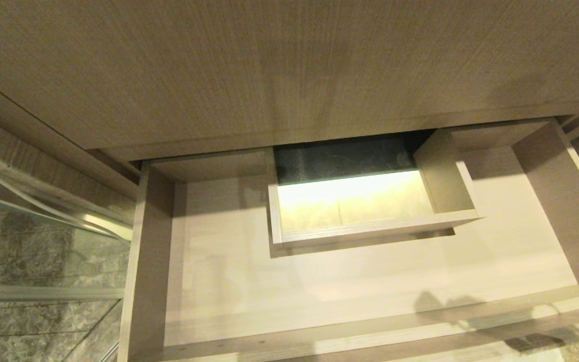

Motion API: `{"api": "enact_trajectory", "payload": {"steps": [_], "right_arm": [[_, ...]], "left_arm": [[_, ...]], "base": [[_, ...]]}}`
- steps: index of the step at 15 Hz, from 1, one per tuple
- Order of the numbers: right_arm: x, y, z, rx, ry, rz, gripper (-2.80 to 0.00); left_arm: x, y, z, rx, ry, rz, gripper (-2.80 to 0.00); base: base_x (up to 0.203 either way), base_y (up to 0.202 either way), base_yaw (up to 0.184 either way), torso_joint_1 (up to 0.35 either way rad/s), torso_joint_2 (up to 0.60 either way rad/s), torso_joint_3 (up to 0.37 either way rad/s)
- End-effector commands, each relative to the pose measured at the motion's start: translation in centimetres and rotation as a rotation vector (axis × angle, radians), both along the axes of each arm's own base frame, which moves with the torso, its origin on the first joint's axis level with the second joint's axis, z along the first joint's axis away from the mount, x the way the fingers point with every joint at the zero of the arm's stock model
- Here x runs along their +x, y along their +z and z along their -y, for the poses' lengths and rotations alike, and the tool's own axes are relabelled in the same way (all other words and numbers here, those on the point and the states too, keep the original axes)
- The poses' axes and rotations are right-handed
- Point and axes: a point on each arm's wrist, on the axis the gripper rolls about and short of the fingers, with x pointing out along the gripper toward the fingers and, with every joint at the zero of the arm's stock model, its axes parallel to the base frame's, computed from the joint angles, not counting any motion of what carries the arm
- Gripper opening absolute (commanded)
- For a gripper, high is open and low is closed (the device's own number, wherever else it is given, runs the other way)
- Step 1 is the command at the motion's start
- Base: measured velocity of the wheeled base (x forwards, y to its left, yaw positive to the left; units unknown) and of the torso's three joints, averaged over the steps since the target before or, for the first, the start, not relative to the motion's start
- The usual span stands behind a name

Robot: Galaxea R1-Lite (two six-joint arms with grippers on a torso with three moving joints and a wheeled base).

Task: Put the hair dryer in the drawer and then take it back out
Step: Pick up the hairdryer

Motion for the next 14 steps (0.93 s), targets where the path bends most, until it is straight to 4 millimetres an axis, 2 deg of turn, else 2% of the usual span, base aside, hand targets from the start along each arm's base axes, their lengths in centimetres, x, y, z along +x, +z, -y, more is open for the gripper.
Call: {"api": "enact_trajectory", "payload": {"steps": [1, 4, 7, 12, 14], "right_arm": [[0.1, -0.2, 0.1, 0.039, -0.09, 0.047, -2.8], [-0.1, -0.5, 0.5, 0.104, -0.267, 0.168, -2.8], [-3.0, -2.0, 1.3, 0.137, -0.39, 0.256, -2.8], [-9.0, -9.1, 2.7, 0.208, -0.51, 0.467, -2.8], [-10.2, -12.9, 2.9, 0.28, -0.563, 0.504, -2.8]], "left_arm": [[0.0, 0.0, 0.0, 0.0, 0.001, 0.0, -2.8], [0.0, 0.0, 0.0, 0.0, -0.001, 0.0, -2.8], [0.0, 0.0, 0.0, 0.0, 0.001, 0.0, -2.8], [0.0, 0.0, 0.0, 0.0, 0.001, -0.001, -2.8], [0.0, 0.0, 0.0, 0.0, -0.001, 0.0, -2.8]], "base": [[0.0, 0.0, 0.0, 0.0, 0.0, 0.0], [0.0, 0.0, 0.0, 0.0, 0.0, 0.0], [0.0, 0.0, 0.0, 0.0, 0.0, 0.0], [0.0, 0.0, 0.0, 0.0, 0.0, 0.0], [0.0, 0.0, 0.0, 0.0, 0.0, 0.0]]}}
